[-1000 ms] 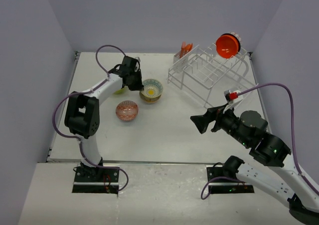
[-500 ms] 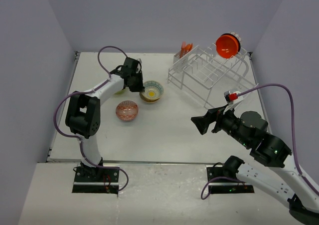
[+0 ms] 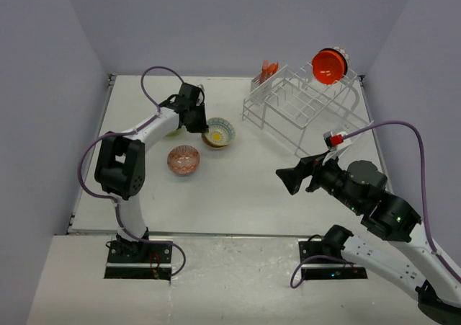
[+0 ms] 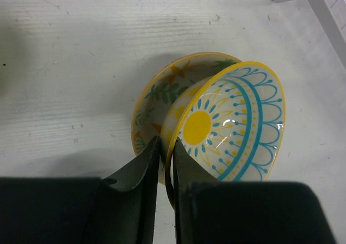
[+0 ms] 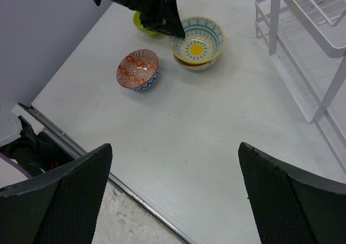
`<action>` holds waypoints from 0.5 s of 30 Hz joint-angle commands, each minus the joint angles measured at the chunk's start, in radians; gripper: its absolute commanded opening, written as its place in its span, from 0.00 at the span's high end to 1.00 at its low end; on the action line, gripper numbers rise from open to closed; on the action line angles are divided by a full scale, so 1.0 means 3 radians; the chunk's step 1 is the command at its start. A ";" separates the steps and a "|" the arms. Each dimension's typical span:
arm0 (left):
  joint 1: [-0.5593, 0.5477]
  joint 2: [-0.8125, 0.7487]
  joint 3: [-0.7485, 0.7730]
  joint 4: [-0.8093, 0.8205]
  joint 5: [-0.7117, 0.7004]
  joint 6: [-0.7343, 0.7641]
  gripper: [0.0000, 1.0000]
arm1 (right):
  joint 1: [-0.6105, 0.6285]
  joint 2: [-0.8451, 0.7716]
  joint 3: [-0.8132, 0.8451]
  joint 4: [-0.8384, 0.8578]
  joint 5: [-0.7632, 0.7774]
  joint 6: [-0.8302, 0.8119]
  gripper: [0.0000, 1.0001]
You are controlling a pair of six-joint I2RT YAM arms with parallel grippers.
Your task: Unload the bowls from the dish rack
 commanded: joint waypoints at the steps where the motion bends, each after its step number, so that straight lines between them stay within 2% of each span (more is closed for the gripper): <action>1: -0.0008 -0.0032 0.0002 0.0134 -0.0051 0.0028 0.85 | 0.0006 0.0014 0.0021 0.0036 -0.0038 -0.0032 0.01; 8: -0.0008 -0.0032 0.0017 0.0129 -0.0026 0.0028 0.79 | 0.0011 -0.0011 0.0011 0.0051 -0.0058 -0.0032 0.01; 10: -0.0008 -0.0073 0.0002 0.0119 -0.0036 0.0022 0.69 | 0.0006 -0.0006 0.0016 0.0046 -0.0074 -0.0032 0.01; 11: -0.0008 -0.0124 -0.0013 0.0124 -0.0056 0.0017 0.60 | 0.0006 0.0004 0.0016 0.0041 -0.0079 -0.0027 0.01; 15: -0.0008 -0.0226 -0.0008 0.0083 -0.0148 0.0038 0.45 | 0.0006 0.0004 0.0016 0.0056 -0.0089 -0.0017 0.01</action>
